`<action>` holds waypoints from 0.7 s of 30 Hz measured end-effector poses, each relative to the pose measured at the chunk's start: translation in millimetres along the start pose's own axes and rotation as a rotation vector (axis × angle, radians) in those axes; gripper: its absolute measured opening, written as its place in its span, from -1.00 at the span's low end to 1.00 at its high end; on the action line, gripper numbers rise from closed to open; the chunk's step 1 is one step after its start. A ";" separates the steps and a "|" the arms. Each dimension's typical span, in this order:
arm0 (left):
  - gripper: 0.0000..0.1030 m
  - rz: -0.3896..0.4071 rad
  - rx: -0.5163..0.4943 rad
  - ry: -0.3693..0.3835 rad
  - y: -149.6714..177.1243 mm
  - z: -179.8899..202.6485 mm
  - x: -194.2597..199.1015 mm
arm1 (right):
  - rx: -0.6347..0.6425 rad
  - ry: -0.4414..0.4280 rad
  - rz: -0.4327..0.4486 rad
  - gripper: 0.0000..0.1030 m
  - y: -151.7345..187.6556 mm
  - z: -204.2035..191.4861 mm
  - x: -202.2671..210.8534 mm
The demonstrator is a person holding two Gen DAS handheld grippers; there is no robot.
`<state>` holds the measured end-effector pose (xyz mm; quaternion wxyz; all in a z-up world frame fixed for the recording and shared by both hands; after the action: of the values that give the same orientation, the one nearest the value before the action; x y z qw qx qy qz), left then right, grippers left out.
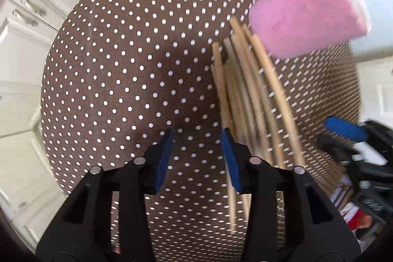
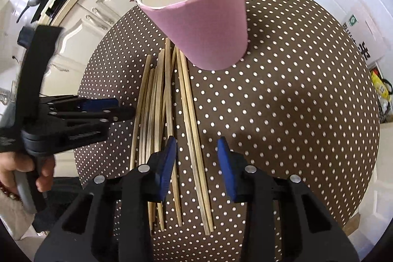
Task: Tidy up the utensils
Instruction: 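Lower the right gripper over the chopsticks and close on one chopstick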
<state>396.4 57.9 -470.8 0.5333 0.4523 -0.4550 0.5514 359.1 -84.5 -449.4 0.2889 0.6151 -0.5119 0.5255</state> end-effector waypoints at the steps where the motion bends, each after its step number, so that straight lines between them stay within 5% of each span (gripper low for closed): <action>1: 0.03 0.015 0.012 0.022 -3.5 -3.3 4.3 | 0.002 -0.001 0.000 -0.36 -1.4 -0.5 -1.3; 9: 0.04 0.019 -0.081 -0.049 -15.5 -9.8 -8.6 | -0.001 0.000 -0.020 -0.36 -5.5 -2.2 -13.9; 13: -0.36 0.049 -0.069 -0.049 -21.8 -13.6 -2.7 | 0.020 0.022 -0.031 -0.36 -10.7 -6.4 -21.7; 21: -0.52 0.057 -0.022 0.027 1.9 -43.9 6.4 | 0.075 0.096 -0.042 -0.49 -27.8 -12.9 -41.1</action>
<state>393.7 102.3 -472.2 0.5285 0.4259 -0.4664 0.5673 383.7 -51.0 -479.4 0.3011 0.6101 -0.4643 0.5671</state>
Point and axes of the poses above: each gripper's, at about its wrist camera, not at the fingertips, and x roughly against the way its jaws point, z to its right, y to its underside, the point moved 10 cm from there along -x, roughly the way its jaws point, and after that the axes turned 3 degrees about x, right-handed, at the moved point
